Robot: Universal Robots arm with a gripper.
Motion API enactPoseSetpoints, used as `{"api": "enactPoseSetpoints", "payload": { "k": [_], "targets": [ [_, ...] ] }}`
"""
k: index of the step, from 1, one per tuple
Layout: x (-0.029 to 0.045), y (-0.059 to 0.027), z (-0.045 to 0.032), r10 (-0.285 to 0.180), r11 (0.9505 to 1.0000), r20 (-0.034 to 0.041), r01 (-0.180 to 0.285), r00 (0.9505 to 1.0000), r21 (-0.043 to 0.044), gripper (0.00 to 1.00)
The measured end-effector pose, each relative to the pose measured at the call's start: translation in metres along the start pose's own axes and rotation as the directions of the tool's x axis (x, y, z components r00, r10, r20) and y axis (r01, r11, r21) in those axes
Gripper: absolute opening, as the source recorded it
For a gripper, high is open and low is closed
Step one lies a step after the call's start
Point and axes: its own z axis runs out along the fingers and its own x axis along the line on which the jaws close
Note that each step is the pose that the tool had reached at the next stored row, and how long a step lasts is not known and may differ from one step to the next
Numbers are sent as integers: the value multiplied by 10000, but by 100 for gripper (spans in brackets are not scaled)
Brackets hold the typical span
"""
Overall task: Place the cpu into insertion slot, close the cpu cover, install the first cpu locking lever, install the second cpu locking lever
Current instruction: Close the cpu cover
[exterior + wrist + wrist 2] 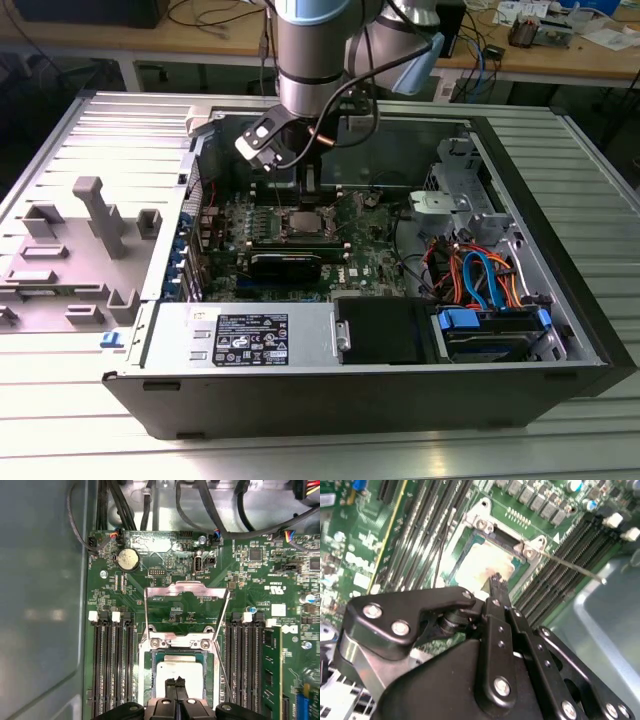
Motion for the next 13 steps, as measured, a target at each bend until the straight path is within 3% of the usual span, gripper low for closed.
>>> {"api": "enactPoseSetpoints", "payload": {
  "k": [6,13],
  "targets": [
    [-1,2,-111,-1,10000,2,1,10000,-41,11],
    [-2,61,-109,0,10000,3,1,10000,-42,11]
  ]
}}
